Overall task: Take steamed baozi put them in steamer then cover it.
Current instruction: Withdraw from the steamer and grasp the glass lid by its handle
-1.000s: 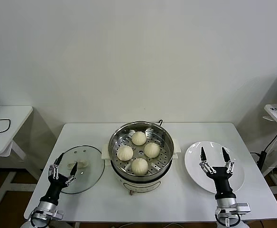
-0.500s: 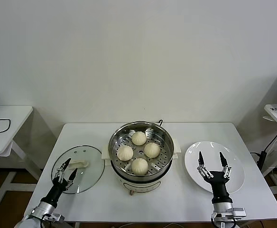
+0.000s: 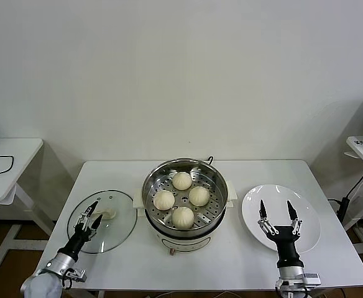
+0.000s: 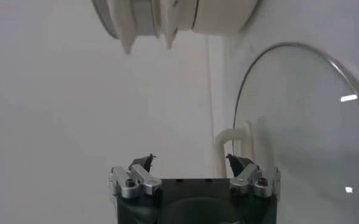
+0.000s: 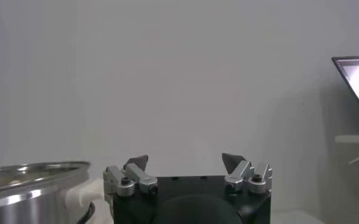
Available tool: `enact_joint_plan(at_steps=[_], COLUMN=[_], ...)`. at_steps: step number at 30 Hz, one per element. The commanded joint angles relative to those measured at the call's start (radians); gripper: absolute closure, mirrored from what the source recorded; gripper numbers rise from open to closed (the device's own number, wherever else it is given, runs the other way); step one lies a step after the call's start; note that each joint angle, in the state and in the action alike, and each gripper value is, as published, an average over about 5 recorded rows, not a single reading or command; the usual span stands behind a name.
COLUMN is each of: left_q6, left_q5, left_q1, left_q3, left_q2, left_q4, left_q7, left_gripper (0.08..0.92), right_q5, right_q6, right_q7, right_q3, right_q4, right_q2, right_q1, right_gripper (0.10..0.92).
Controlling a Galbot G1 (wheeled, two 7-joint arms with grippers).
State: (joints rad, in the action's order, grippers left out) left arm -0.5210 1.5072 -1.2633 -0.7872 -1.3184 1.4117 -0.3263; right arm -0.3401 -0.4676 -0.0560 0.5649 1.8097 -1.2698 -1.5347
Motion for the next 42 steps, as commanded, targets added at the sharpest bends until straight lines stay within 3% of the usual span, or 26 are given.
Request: enact_joint_plan(at_steps=[1, 23, 42], left_q6=[0.042, 0.099, 0.131], left_q5=[0.055, 0.056, 0.054], left_q1=[0.057, 0.114, 0.105], left_q3=[0.012, 0.067, 0.068], left_q2=[0.004, -0.010, -0.025], left_q4=[-0.047, -0.107, -0.120], left_q7=[-0.005, -0.004, -0.013], left_gripper=[0.177, 0.198, 0.727], right_q5=[0.003, 0.019, 0.032], right_q6=[-0.006, -0.037, -0.061], right_q7=[-0.001, -0.001, 0.000], right_q3=[0.005, 0.014, 0.002], right_q4=[-0.004, -0.029, -0.067], right_q2=[-0.002, -0.004, -0.006], right_q1=[-0.002, -0.001, 0.016], right_gripper=[0.203, 0.203, 0.203])
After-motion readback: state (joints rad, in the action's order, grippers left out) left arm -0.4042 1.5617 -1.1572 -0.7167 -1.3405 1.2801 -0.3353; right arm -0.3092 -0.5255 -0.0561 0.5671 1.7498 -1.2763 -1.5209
